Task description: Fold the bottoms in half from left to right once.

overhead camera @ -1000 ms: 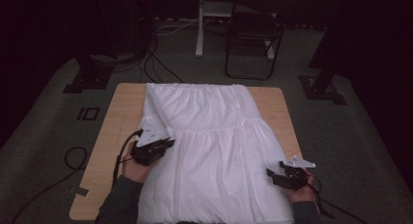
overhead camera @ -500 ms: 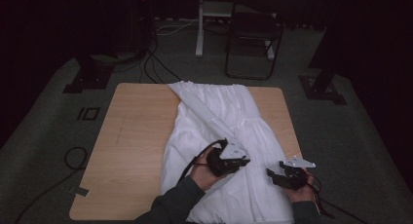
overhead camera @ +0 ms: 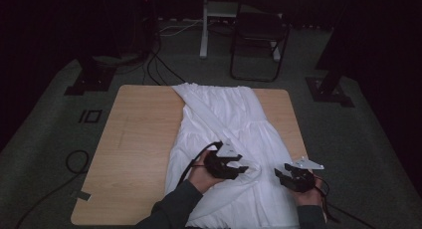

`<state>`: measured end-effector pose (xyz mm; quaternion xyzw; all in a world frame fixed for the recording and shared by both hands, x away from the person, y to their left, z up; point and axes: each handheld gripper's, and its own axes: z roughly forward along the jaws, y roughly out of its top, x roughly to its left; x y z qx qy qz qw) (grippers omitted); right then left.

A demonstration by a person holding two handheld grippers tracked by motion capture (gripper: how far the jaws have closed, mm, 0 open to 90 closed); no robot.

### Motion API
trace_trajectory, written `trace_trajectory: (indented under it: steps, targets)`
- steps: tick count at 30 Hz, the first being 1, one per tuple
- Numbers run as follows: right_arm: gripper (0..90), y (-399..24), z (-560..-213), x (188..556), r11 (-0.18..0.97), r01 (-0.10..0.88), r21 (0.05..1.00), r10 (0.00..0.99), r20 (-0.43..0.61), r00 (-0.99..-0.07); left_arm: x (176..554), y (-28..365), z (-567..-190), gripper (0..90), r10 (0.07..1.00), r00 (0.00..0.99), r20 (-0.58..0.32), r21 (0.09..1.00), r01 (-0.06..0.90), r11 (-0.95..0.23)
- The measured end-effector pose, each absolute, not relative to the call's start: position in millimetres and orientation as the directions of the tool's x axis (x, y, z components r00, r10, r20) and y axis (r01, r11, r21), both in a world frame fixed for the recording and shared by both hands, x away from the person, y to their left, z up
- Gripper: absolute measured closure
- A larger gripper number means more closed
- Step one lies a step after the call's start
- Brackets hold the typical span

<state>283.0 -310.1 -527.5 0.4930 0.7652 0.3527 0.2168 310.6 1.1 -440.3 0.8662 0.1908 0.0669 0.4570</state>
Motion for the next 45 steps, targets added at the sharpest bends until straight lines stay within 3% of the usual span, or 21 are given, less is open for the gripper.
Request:
trace_trajectory:
  steps: [6, 8, 16, 23, 25, 26, 29, 31, 40, 45]
  targets:
    - [49.4, -292, -502, 275, 0.259, 0.537, 0.803, 0.886, 0.023, -0.462, 315, 55, -439, 51.2, 0.524, 0.852, -0.007, 0.816, 0.307, -0.489]
    - [48.7, -274, -490, 276, 0.259, 0.530, 0.807, 0.868, 0.046, -0.494, 316, 104, -455, 50.9, 0.633, 0.774, 0.022, 0.789, 0.375, -0.487]
    - [42.5, -239, -483, 293, 0.307, 0.522, 0.796, 0.828, 0.047, -0.558, 318, 167, -504, 48.4, 0.782, 0.623, -0.023, 0.724, 0.550, -0.417]
    - [44.4, -222, -504, 302, 0.375, 0.573, 0.729, 0.817, 0.032, -0.576, 323, 169, -528, 44.2, 0.798, 0.600, -0.060, 0.686, 0.606, -0.404]
    - [60.7, -222, -510, 303, 0.388, 0.590, 0.708, 0.812, 0.040, -0.582, 325, 164, -534, 44.0, 0.798, 0.599, -0.063, 0.670, 0.619, -0.411]
    - [67.7, -223, -510, 303, 0.386, 0.593, 0.707, 0.811, 0.047, -0.583, 327, 161, -535, 48.5, 0.782, 0.618, -0.081, 0.680, 0.608, -0.410]
    - [85.7, -228, -506, 303, 0.371, 0.589, 0.718, 0.809, 0.063, -0.585, 326, 157, -529, 85.5, 0.762, 0.644, -0.068, 0.691, 0.582, -0.430]
    - [87.6, -233, -500, 301, 0.368, 0.573, 0.732, 0.810, 0.050, -0.584, 322, 158, -520, 87.7, 0.776, 0.628, -0.056, 0.718, 0.566, -0.406]
    - [88.0, -276, -456, 289, 0.236, 0.499, 0.834, 0.845, 0.077, -0.529, 306, 148, -475, 86.2, 0.760, 0.649, -0.042, 0.802, 0.475, -0.362]
    - [87.8, -313, -447, 281, 0.172, 0.471, 0.865, 0.915, 0.037, -0.401, 311, 116, -483, 63.7, 0.733, 0.681, -0.014, 0.787, 0.459, -0.412]
